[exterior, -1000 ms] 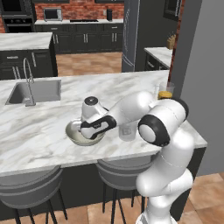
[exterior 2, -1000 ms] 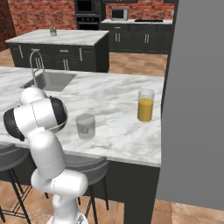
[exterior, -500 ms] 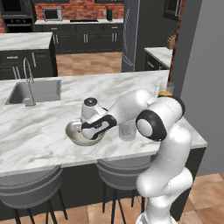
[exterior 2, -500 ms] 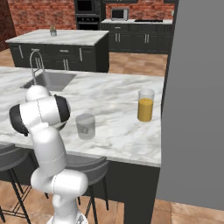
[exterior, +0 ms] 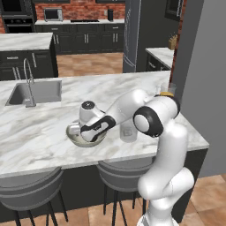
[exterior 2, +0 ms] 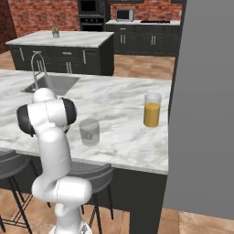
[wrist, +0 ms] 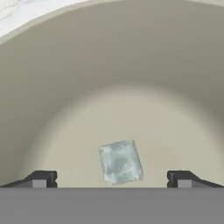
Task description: There are two ice cubes in the ice bowl. Place both ice cubes in the glass cup.
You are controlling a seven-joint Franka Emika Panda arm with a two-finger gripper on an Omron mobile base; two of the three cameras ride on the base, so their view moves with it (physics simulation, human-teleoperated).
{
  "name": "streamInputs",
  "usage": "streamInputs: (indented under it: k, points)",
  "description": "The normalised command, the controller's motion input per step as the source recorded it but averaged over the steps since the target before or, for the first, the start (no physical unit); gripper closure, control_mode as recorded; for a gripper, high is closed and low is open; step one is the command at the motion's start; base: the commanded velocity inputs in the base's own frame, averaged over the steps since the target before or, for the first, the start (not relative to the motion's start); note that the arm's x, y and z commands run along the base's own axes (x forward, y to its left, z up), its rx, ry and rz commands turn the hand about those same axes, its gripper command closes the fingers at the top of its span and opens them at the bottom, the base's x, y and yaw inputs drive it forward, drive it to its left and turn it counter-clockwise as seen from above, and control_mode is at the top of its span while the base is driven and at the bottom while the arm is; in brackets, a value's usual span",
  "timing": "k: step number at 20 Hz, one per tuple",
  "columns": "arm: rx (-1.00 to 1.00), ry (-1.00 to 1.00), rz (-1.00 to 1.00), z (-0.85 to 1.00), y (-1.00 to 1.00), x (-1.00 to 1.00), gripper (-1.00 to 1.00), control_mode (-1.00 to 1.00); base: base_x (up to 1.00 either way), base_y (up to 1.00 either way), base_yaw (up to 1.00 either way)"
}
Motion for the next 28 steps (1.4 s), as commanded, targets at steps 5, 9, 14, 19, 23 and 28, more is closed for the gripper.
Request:
streamInputs:
  k: [5,9,14,19,23,28]
  points:
    - [0.00,0.01,0.00,-0.21,0.05,0.18,-1.00,-1.00,0.00,0.00,0.00]
    - [-0.01,0.00,0.00,-0.16,0.00,0.21,-1.00,-1.00,0.00,0.00,0.00]
    - [-0.01,0.00,0.00,-0.20,0.00,0.16,-1.00,-1.00,0.00,0.00,0.00]
    - [-0.01,0.00,0.00,-0.21,0.00,0.01,1.00,-1.00,0.00,0.00,0.00]
    - [0.00,0.00,0.00,-0.01,0.00,0.00,1.00,-1.00,0.00,0.00,0.00]
    - [0.00,-0.05,0.00,0.05,-0.03,-0.10,1.00,-1.00,0.00,0.00,0.00]
